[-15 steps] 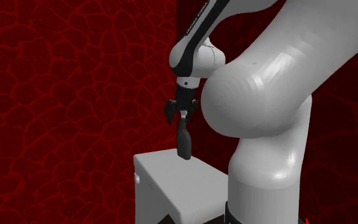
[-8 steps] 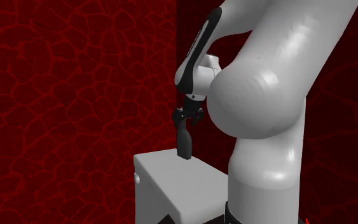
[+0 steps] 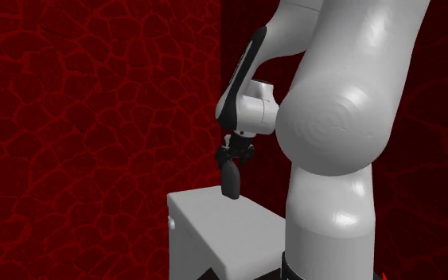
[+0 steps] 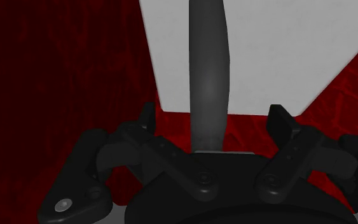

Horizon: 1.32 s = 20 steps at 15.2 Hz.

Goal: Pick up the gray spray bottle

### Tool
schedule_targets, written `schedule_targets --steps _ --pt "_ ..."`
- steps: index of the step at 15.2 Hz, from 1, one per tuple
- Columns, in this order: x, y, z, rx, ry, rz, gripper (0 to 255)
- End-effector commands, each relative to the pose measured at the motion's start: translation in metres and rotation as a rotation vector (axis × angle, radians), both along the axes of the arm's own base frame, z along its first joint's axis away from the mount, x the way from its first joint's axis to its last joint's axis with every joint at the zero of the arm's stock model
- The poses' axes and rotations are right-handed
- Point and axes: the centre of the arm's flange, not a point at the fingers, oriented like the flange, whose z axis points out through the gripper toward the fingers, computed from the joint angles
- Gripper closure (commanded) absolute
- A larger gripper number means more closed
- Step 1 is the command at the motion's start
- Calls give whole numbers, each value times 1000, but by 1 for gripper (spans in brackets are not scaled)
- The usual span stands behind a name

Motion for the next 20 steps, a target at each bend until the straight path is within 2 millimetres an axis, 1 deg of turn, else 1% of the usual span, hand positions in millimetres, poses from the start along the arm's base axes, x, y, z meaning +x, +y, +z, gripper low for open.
schedule_targets --steps 1,8,10,20 --pt "-3 -2 -4 6 5 -9 255" --pt "-1 -1 -5 5 5 -9 255" --pt "-3 0 -4 6 5 -9 255" --pt "-3 0 49 6 5 -9 255"
